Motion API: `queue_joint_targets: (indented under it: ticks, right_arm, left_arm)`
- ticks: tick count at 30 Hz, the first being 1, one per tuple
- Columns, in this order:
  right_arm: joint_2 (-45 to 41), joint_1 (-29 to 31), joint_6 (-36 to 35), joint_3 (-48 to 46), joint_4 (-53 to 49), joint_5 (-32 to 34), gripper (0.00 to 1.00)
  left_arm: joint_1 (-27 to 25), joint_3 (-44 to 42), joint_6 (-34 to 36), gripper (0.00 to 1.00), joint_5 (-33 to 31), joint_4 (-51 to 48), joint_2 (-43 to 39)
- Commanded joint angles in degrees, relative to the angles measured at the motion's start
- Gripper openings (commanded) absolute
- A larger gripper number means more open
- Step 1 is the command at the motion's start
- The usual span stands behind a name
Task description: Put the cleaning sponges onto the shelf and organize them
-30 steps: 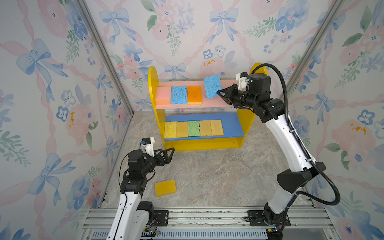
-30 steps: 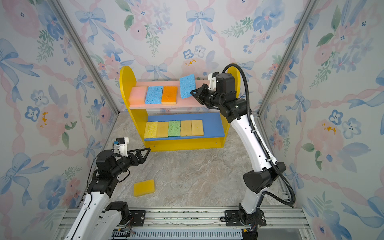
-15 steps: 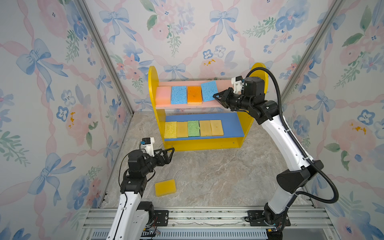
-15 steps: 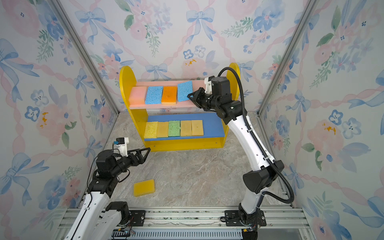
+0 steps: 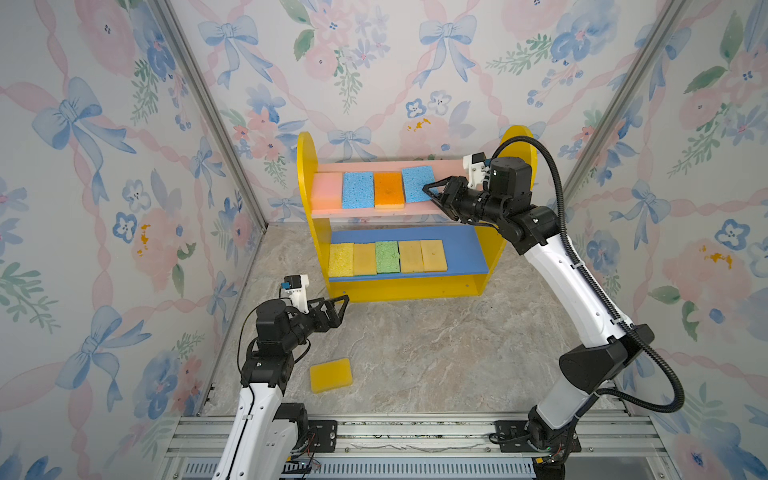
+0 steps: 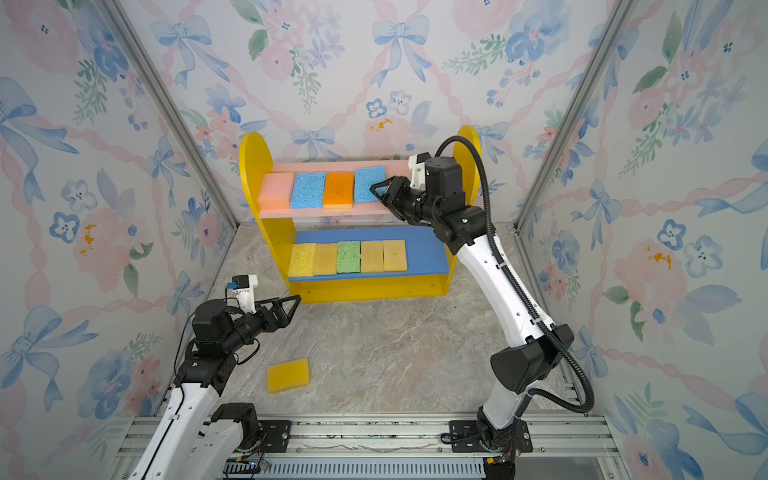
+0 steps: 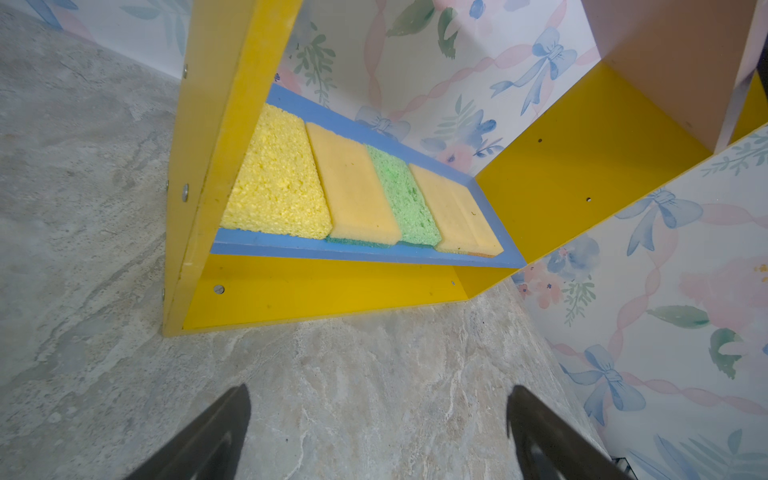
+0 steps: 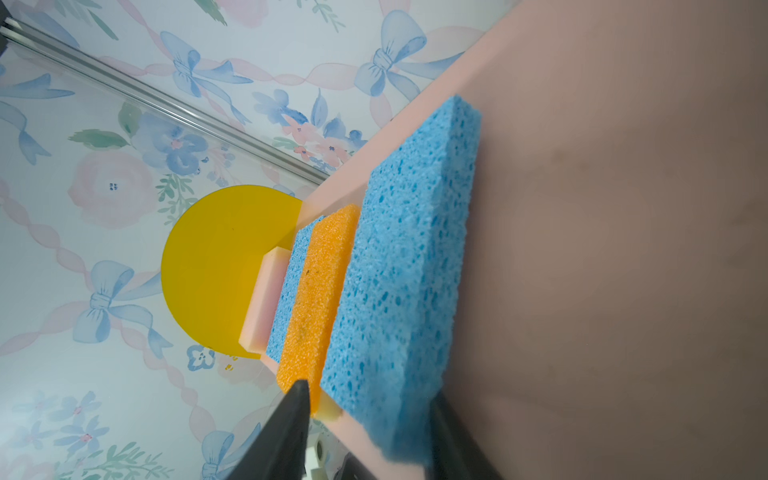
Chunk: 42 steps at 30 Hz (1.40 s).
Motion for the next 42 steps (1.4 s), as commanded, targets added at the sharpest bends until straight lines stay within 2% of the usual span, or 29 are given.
queue_joint_targets:
  ticks: [1, 14, 24, 34, 42]
  right_arm:
    - [-1.6, 0.3, -0.8, -2.1, -1.2, 0.5, 0.53]
    - [-3.1, -0.1, -2.5, -2.9, -4.3, 0.3, 0.56]
    - [4.9, 1.1, -11.0, 11.2, -20.7, 0.4, 0.58]
    - [13.4, 2.6, -22.9, 29.3, -41.6, 7.1, 0.63]
    - [13.2, 4.7, -31.0, 30.1, -48.1, 12.3, 0.77]
  left_arm:
    - [-0.3, -0.5, 1.3, 0.98, -0.3, -1.0, 0.0]
    - [-0.3, -0.5, 1.3, 0.98, -0.3, -0.9, -0.2]
    - [-0.3, -0.4, 1.3, 0.98, -0.2, -0.9, -0.3]
    - [-0.3, -0.5, 1.3, 0.98, -0.2, -0.9, -0.2]
    - [-0.3, -0.5, 1.3, 0.98, -0.1, -0.9, 0.0]
